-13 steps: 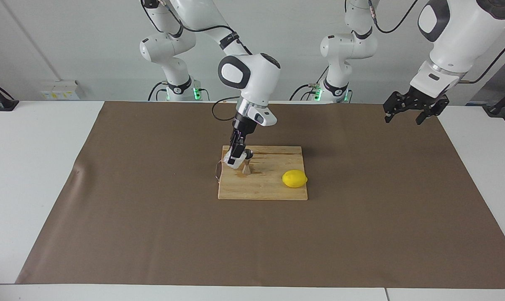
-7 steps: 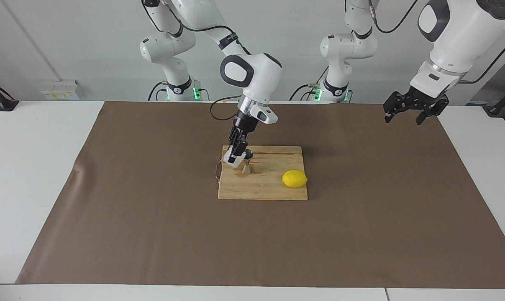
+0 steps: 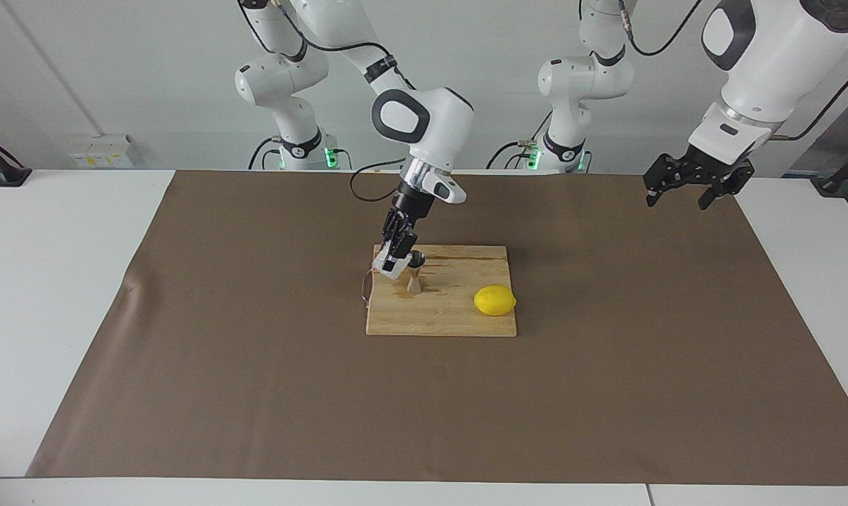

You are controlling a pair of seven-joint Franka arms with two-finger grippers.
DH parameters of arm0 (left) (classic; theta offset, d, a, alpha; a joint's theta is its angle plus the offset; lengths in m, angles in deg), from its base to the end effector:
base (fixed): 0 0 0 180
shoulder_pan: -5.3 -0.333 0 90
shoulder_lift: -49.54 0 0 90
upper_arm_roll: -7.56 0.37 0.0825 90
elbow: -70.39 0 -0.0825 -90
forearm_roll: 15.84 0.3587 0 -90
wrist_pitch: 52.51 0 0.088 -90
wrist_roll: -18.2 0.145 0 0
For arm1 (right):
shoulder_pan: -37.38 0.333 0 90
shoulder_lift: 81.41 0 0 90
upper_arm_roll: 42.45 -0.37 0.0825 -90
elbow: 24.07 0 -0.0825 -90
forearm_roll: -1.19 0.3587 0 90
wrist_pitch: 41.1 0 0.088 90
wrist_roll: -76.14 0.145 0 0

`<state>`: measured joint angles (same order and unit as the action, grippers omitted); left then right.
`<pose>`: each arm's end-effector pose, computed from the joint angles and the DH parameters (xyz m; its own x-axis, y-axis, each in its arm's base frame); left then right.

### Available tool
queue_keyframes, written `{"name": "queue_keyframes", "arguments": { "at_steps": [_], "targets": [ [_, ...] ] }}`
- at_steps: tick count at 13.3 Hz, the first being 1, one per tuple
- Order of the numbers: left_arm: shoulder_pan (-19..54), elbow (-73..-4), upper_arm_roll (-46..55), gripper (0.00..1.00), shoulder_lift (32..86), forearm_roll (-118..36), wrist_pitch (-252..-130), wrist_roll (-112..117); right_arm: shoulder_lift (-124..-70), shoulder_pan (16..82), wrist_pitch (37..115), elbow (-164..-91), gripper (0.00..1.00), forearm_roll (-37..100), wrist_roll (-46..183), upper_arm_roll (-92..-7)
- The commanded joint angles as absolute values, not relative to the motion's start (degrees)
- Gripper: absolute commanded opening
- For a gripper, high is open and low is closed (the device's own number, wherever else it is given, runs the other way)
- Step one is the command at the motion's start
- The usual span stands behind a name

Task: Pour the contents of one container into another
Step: 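Lift the white cup and carry it above the metal cup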

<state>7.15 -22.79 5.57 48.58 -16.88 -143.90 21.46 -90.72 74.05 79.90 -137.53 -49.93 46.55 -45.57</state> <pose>0.5224 -0.0378 0.6266 0.9923 -0.1231 -0.0135 -0.1229 -0.9923 0.0184 0.4911 0.3273 0.4367 0.0151 0.8748 -0.4843 0.8468 0.2464 0.4714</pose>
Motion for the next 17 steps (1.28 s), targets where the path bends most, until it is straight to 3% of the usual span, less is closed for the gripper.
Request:
{"name": "queue_keyframes", "arguments": {
  "at_steps": [1,17],
  "targets": [
    [6.53,-24.01,5.27,1.00,47.26,-17.59,-143.92,20.92,-88.79,74.12,80.89,-140.17,0.00,-53.12,48.80,-45.71],
    [6.53,-24.01,5.27,1.00,47.26,-17.59,-143.92,20.92,-88.00,75.88,80.45,-140.43,0.00,-59.54,55.30,-45.79]
  ]
}}
